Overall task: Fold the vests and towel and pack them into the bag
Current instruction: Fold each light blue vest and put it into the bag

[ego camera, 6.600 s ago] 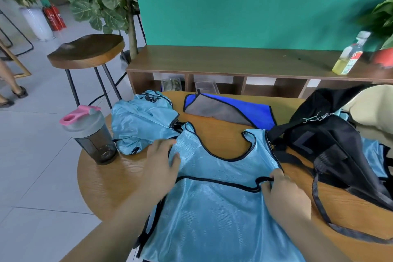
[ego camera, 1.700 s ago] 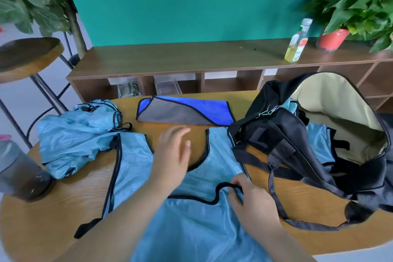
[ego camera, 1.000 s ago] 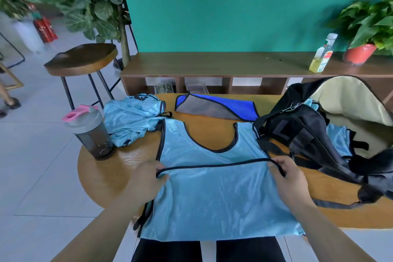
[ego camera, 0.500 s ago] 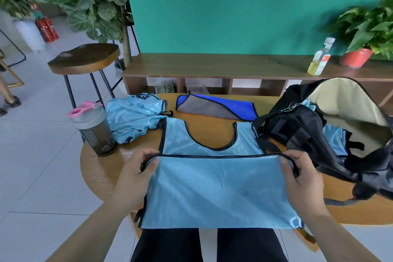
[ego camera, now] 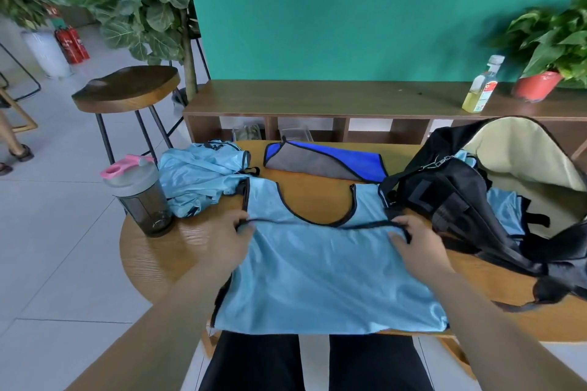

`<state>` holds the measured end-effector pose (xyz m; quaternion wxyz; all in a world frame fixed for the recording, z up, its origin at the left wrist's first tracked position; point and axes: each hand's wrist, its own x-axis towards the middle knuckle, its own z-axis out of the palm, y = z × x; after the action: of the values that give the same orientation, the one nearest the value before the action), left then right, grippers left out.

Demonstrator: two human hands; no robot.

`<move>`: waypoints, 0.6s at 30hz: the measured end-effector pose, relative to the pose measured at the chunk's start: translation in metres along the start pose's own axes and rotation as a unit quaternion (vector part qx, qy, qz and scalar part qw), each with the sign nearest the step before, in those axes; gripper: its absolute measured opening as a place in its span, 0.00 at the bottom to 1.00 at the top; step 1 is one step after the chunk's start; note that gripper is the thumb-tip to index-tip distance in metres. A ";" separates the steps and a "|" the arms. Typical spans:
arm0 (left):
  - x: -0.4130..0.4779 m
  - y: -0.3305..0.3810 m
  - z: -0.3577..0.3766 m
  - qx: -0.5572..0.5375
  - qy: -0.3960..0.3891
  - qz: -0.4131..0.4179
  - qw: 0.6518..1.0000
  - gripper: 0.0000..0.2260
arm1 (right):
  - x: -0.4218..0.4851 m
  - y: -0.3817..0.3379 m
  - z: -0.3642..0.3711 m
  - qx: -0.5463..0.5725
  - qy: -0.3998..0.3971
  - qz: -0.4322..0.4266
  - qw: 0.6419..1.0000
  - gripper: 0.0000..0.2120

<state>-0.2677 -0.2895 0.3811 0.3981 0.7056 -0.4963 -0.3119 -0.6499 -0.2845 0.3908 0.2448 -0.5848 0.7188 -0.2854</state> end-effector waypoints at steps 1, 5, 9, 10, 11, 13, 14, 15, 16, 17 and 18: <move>-0.002 -0.012 0.007 0.056 -0.010 0.007 0.998 0.12 | 0.000 0.005 0.010 -0.025 -0.012 0.007 1.000 0.15; -0.031 -0.029 0.010 0.132 0.008 0.083 0.988 0.21 | -0.022 0.013 0.024 -0.028 0.019 0.009 0.999 0.14; -0.067 -0.035 -0.003 0.160 0.017 0.089 0.983 0.20 | -0.051 0.017 0.024 -0.012 0.026 -0.004 1.000 0.14; -0.073 -0.036 -0.007 0.164 0.012 0.082 0.983 0.20 | -0.057 0.018 0.023 -0.005 0.021 -0.004 1.000 0.14; -0.077 -0.038 -0.012 0.168 0.001 0.080 0.983 0.19 | -0.062 0.018 0.023 0.002 0.013 -0.003 1.000 0.14; -0.080 -0.038 -0.018 0.151 -0.009 0.074 0.986 0.18 | -0.068 0.015 0.019 0.015 0.005 0.000 1.000 0.13; -0.082 -0.036 -0.022 0.129 -0.005 0.070 0.989 0.18 | -0.070 0.011 0.016 0.018 0.006 -0.001 1.000 0.13; -0.083 -0.033 -0.026 0.101 0.003 0.070 0.992 0.17 | -0.072 0.007 0.013 0.016 0.012 -0.004 1.000 0.13; -0.083 -0.028 -0.031 0.074 0.013 0.071 0.995 0.15 | -0.072 0.002 0.009 0.010 0.023 -0.007 1.000 0.12; -0.082 -0.020 -0.036 0.053 0.021 0.070 0.996 0.14 | -0.071 -0.004 0.003 0.005 0.037 -0.010 0.999 0.12; -0.078 -0.010 -0.042 0.037 0.024 0.065 0.997 0.12 | -0.067 -0.011 -0.002 0.003 0.050 -0.015 0.999 0.11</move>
<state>-0.2528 -0.2029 0.3968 0.4025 0.6935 -0.5429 -0.2498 -0.6309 -0.2196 0.4011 0.2063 -0.5799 0.7203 -0.3199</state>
